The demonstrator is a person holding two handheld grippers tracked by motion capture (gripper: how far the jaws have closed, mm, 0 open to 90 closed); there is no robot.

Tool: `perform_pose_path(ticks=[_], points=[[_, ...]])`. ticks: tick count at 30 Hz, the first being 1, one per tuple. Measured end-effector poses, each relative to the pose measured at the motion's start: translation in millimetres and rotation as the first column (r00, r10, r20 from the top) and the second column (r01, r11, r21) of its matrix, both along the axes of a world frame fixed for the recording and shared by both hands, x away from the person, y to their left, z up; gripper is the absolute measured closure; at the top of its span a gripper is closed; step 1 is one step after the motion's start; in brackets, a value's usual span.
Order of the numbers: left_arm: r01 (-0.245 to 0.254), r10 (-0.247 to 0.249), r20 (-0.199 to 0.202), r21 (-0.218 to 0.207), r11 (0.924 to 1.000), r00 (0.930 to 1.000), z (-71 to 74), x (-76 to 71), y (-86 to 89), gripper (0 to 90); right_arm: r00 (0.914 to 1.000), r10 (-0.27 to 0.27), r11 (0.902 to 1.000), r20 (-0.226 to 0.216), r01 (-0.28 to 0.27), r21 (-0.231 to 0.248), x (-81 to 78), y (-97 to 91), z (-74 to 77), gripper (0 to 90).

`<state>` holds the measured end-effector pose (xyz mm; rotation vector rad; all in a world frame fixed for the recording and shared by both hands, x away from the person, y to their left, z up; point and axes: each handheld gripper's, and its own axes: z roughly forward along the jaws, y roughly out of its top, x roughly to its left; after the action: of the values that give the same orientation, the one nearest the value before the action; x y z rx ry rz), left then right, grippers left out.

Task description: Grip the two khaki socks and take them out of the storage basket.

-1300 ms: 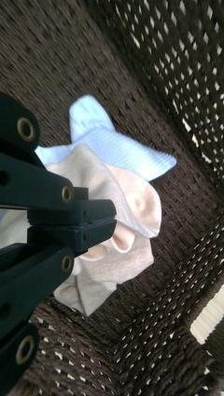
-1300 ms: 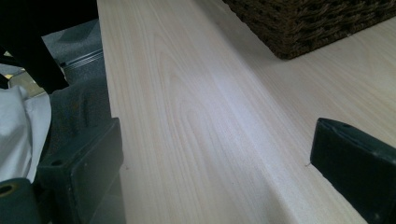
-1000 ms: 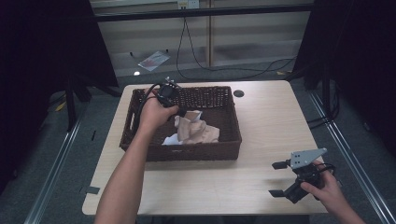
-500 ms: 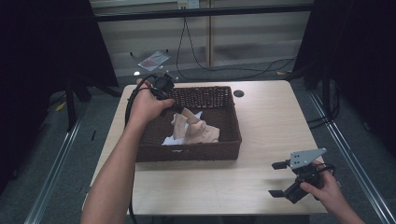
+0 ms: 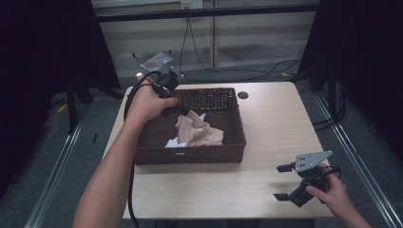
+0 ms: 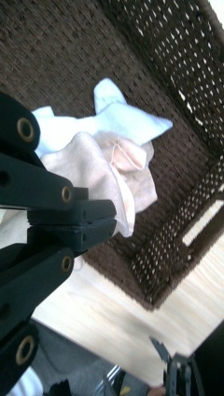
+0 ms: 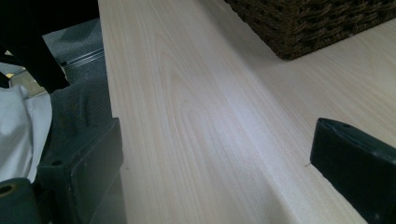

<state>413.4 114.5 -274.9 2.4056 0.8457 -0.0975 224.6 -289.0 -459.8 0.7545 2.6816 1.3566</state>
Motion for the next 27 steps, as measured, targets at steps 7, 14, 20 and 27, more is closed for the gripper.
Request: perform_pose_path(ticks=[7,14,20,27], points=[[0.014,-0.015,-0.023,-0.007,0.9999,0.9996,12.5,-6.4,-1.0,89.8,1.0,0.003,1.0,-0.002,-0.003,0.0,0.0,0.3,0.0,2.3],[0.037,-0.038,-0.04,-0.026,0.999,0.9985,17.2,-11.9,-3.4,89.8,1.0,0.004,1.0,-0.002,-0.004,-0.001,0.0,0.4,-0.1,2.3],[0.063,-0.065,-0.042,-0.045,0.997,0.997,19.6,-16.7,-5.3,89.8,1.0,0.006,1.0,-0.003,-0.006,-0.002,-0.1,0.7,-0.3,2.3],[0.088,-0.09,-0.039,-0.052,0.9947,0.9952,19.0,-22.5,-8.4,89.7,1.0,0.007,1.0,-0.003,-0.007,-0.003,-0.1,0.8,-0.4,2.3]])
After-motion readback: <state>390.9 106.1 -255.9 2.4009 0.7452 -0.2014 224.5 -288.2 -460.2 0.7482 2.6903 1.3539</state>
